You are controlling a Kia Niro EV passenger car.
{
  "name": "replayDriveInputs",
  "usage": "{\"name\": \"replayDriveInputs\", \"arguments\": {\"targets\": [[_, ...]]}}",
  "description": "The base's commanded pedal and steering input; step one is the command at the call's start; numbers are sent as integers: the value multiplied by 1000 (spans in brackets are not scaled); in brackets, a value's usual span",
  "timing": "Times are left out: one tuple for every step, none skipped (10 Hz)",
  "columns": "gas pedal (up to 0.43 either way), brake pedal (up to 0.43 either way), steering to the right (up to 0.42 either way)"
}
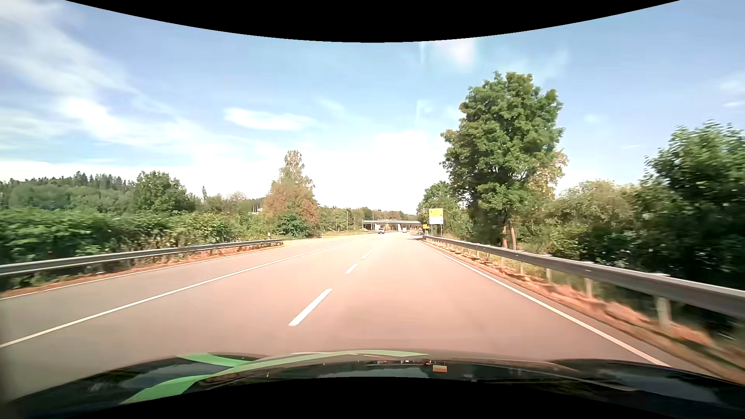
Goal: Follow the waypoints while adhering to traffic rules and regulations
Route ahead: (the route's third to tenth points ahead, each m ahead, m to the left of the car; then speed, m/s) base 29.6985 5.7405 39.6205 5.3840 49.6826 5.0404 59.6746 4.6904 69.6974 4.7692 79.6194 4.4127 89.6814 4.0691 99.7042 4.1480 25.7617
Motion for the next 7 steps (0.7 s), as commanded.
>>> {"name": "replayDriveInputs", "arguments": {"targets": [[299,0,-1],[299,0,-1],[299,0,0],[287,0,0],[248,0,0],[228,0,0],[228,0,0]]}}
